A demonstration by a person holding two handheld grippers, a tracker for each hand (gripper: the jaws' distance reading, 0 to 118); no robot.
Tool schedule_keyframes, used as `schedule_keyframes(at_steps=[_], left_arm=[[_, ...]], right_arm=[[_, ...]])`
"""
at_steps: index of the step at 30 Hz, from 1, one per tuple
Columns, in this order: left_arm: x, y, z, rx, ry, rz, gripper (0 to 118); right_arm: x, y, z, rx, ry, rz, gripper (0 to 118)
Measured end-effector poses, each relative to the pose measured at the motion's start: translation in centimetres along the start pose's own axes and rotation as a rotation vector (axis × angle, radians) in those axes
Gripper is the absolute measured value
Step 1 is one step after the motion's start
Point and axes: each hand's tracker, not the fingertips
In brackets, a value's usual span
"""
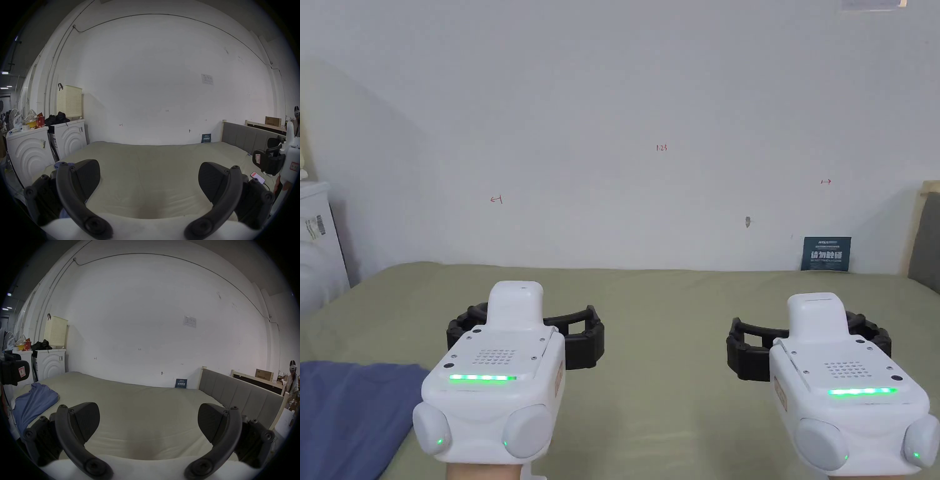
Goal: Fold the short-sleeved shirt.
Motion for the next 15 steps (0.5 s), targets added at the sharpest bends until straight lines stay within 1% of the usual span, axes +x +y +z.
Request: schedule_keyframes(at_steps=[15], left_arm=[[-0.16,-0.4,0.19,0.008,0.007,-0.016,118]], right_arm=[[-0.08,-0.33,0.17,-0.001,0.008,-0.002,118]])
